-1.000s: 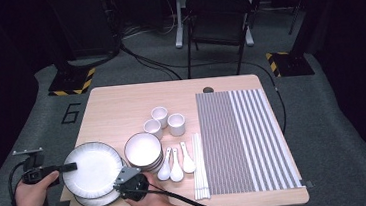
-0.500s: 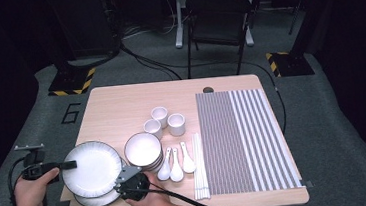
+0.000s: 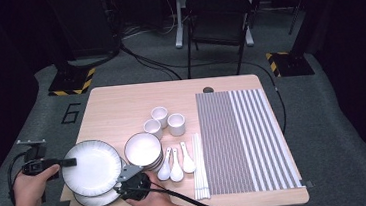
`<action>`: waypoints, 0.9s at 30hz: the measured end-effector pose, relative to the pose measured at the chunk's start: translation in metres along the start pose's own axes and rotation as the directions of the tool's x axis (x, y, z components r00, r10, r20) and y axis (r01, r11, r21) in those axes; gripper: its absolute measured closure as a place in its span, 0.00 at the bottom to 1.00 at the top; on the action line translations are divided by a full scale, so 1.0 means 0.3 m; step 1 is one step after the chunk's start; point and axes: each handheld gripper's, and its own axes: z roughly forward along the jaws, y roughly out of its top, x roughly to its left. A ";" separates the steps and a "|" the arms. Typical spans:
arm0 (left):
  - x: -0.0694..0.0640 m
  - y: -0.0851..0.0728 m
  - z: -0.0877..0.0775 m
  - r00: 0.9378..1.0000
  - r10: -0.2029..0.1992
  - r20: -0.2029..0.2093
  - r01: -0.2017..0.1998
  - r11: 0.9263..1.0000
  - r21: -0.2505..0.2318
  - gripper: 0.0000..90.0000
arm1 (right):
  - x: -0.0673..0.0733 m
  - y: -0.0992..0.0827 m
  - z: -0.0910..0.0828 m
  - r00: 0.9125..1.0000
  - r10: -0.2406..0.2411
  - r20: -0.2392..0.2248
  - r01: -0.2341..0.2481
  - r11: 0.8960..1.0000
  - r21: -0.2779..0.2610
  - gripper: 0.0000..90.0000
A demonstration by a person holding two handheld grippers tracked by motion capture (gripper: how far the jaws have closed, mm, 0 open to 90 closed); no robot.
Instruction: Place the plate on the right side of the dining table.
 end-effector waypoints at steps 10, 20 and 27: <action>-0.016 0.020 -0.010 1.000 0.006 -0.018 -0.006 1.000 0.012 0.89 | 0.007 0.007 -0.021 1.000 -0.003 -0.009 0.003 1.000 -0.021 0.67; -0.025 0.036 -0.033 0.999 0.014 -0.032 -0.013 1.000 0.019 0.89 | 0.012 0.017 -0.043 1.000 0.000 -0.022 -0.001 0.999 -0.036 0.67; -0.029 0.051 -0.049 0.999 0.021 -0.033 -0.020 1.000 0.022 0.89 | 0.013 0.029 -0.059 1.000 0.002 -0.027 -0.004 0.999 -0.042 0.66</action>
